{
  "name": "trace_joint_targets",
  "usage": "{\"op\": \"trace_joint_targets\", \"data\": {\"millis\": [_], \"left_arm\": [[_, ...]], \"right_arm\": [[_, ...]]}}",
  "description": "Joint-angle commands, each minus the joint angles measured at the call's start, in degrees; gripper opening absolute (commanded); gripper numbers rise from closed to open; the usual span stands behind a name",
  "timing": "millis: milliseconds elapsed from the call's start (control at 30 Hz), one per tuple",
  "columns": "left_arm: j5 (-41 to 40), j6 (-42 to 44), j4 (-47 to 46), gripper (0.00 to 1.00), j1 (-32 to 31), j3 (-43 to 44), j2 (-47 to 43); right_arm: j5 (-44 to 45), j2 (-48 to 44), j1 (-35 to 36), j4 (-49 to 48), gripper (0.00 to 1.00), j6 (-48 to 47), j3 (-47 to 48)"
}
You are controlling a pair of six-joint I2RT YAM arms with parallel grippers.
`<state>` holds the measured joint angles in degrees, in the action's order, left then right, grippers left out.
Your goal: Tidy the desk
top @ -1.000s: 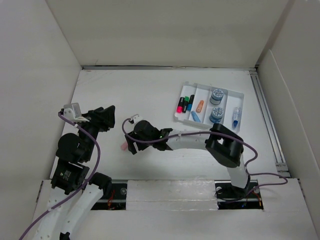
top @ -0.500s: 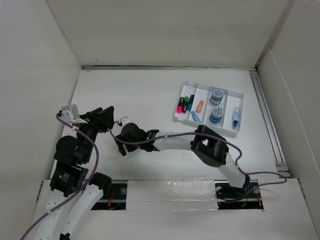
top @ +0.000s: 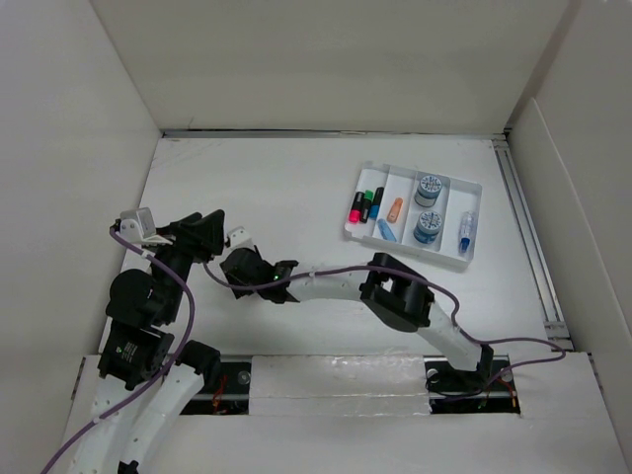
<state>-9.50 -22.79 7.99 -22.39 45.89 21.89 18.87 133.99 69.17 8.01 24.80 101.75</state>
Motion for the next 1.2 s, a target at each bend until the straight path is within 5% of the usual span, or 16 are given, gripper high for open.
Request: {"op": "trace_joint_targets", "data": {"millis": [0, 133, 333, 533, 767, 933, 1167], "left_arm": [[0.09, 0.64, -2.19, 0.52, 0.24, 0.78, -0.36], [0.10, 0.64, -2.10, 0.52, 0.24, 0.78, -0.10], [0.18, 0.73, -2.54, 0.52, 0.24, 0.69, -0.18], [0.97, 0.64, -2.72, 0.52, 0.24, 0.61, 0.61], [6.41, 1.69, -3.25, 0.54, 0.24, 0.95, 5.25], [8.45, 2.04, -3.15, 0.53, 0.24, 1.14, 7.38], [8.71, 2.31, -3.24, 0.54, 0.24, 1.04, 8.17]], "right_arm": [[8.36, 3.29, 1.67, 6.05, 0.51, -0.89, 0.99], [12.32, 1.28, 2.73, 5.18, 0.30, -0.28, -2.77], [13.48, -6.10, 1.95, 3.24, 0.13, 2.53, -10.67], [5.84, -21.19, -4.82, -1.33, 0.12, 6.57, -20.97], [4.07, -38.96, -20.72, -5.73, 0.12, 7.90, -36.35], [3.36, -43.11, -35.02, -6.08, 0.12, 7.28, -41.71], [2.31, -41.36, -42.87, -5.46, 0.12, 8.07, -42.60]]}}
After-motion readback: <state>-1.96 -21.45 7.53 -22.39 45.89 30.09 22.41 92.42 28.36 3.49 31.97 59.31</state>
